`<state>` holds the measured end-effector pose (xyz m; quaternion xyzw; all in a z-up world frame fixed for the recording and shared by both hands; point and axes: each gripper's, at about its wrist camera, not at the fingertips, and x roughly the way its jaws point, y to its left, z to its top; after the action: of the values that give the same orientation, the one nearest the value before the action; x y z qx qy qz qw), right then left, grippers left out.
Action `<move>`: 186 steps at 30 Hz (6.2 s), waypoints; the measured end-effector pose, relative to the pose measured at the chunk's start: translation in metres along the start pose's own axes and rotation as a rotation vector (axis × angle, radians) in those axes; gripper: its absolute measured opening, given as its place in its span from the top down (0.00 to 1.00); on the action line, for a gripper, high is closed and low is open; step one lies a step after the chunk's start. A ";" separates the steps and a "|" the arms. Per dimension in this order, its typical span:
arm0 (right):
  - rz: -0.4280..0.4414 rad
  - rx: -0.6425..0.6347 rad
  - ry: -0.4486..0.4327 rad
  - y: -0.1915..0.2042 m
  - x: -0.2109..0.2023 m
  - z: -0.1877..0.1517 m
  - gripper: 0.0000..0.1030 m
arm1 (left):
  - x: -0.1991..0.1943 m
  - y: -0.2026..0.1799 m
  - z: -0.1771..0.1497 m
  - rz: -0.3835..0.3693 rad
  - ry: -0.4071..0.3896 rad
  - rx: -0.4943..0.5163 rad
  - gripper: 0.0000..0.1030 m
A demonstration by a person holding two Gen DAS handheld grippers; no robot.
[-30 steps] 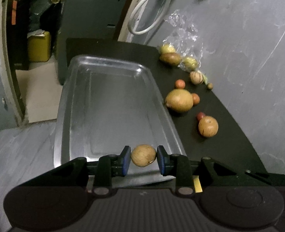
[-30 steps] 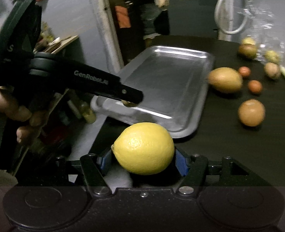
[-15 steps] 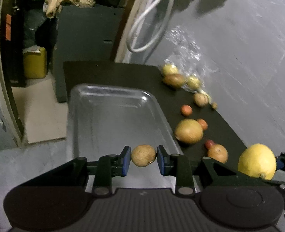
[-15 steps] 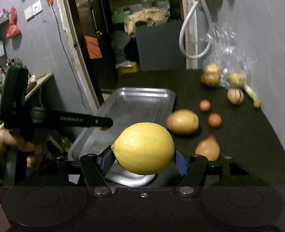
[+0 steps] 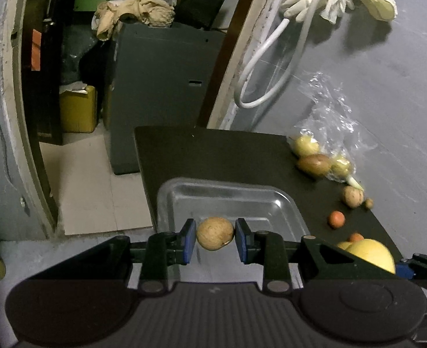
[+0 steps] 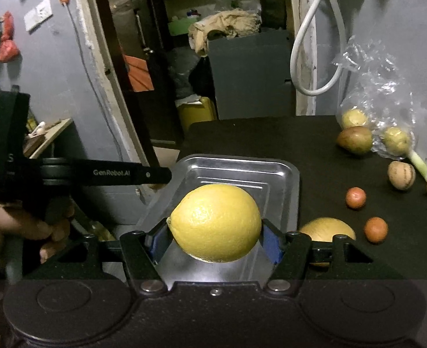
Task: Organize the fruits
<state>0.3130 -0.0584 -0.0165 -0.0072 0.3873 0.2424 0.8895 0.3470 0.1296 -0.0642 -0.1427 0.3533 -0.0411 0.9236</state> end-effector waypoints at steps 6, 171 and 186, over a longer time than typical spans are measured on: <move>-0.055 0.001 0.024 0.003 0.040 0.007 0.36 | 0.029 0.011 0.012 0.002 0.035 0.018 0.69; -0.021 -0.199 0.011 -0.139 -0.030 -0.098 0.19 | 0.090 -0.247 -0.052 0.187 0.252 0.712 0.04; -0.041 -0.182 0.022 -0.139 -0.018 -0.095 0.36 | 0.097 -0.242 -0.051 0.148 0.292 0.696 0.24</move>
<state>0.2978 -0.2080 -0.0950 -0.0985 0.3732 0.2580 0.8857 0.3914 -0.1312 -0.0919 0.2125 0.4552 -0.1117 0.8574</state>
